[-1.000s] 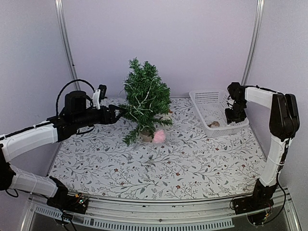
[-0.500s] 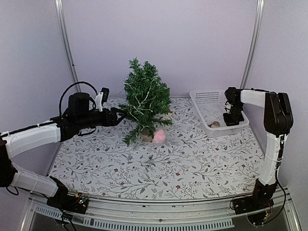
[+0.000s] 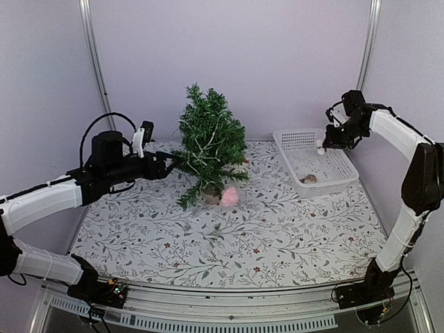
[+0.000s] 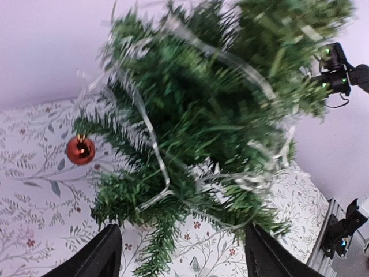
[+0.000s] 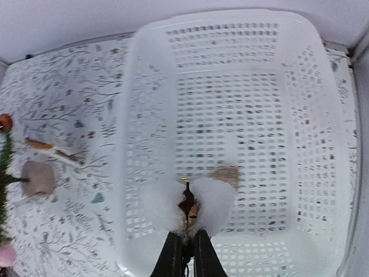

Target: Decorate the small christmas tree

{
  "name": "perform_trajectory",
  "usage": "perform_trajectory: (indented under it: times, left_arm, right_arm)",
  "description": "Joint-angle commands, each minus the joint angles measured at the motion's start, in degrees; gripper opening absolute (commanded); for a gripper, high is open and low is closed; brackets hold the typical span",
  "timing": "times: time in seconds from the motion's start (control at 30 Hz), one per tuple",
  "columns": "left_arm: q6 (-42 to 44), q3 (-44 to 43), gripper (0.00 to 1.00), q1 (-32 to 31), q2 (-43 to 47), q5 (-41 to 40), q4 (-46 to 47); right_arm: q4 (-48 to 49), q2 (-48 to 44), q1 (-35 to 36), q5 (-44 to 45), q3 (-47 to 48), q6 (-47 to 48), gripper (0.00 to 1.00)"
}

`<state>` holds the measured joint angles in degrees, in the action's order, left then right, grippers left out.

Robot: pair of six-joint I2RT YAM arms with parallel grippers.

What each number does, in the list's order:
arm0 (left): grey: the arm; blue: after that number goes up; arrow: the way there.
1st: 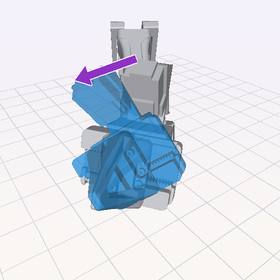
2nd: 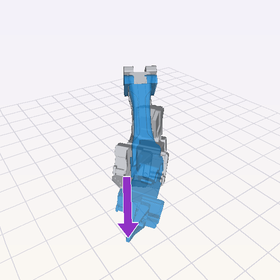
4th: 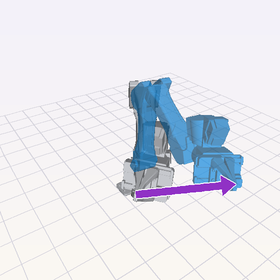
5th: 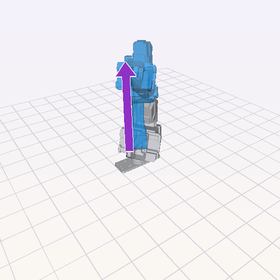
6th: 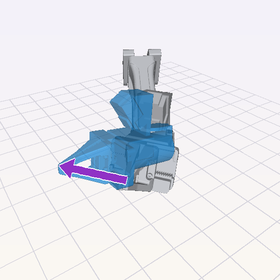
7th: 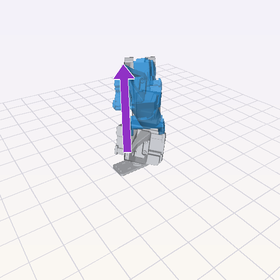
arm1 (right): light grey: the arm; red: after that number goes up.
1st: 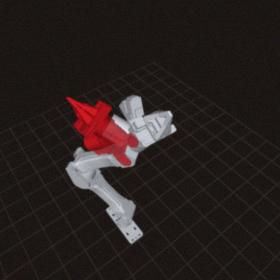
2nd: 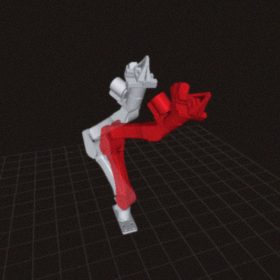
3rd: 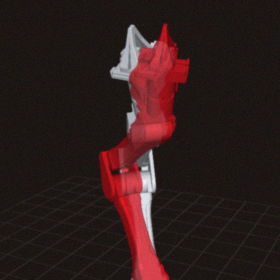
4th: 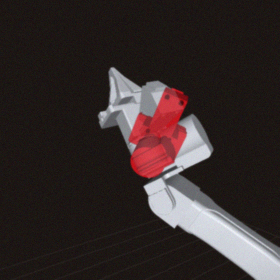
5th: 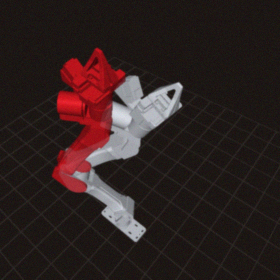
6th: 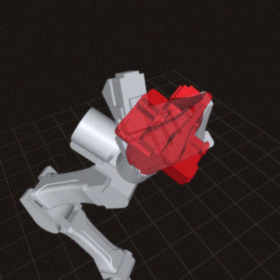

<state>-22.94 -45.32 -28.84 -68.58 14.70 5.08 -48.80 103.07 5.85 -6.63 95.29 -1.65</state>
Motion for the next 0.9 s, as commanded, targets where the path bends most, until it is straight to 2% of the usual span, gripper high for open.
perform_trajectory:
  times: [0.0, 0.13, 0.27, 0.43, 0.6, 0.87]
  left_arm:
    - [8.47, 1.25, 0.74, -2.59, 8.57, 2.56, 7.87]
    - [17.89, -0.92, 0.72, -8.70, 11.76, 3.07, 5.87]
    - [22.35, -6.04, 0.69, -16.45, 8.62, 4.52, 2.66]
    - [21.02, -9.80, 0.66, -22.88, 2.94, 9.45, 7.13]
    - [19.74, -10.16, 0.64, -25.80, 0.69, 9.51, 11.15]
    - [13.29, -10.68, 0.53, -26.72, -0.89, 2.10, 15.01]
  right_arm:
    - [8.69, -7.69, 1.35, -30.02, -6.12, 0.11, 0.00]
    - [16.75, -13.47, 8.05, -50.51, -11.40, -1.05, 0.00]
    - [31.63, -17.70, 16.62, -60.94, -16.40, -9.24, 0.00]
    - [52.17, -18.64, 23.15, -69.78, -19.85, -20.87, 0.01]
    - [55.10, -17.00, 27.88, -71.07, -18.88, -23.15, 0.02]
    - [55.13, -16.27, 32.78, -66.89, -17.36, -21.40, 0.03]
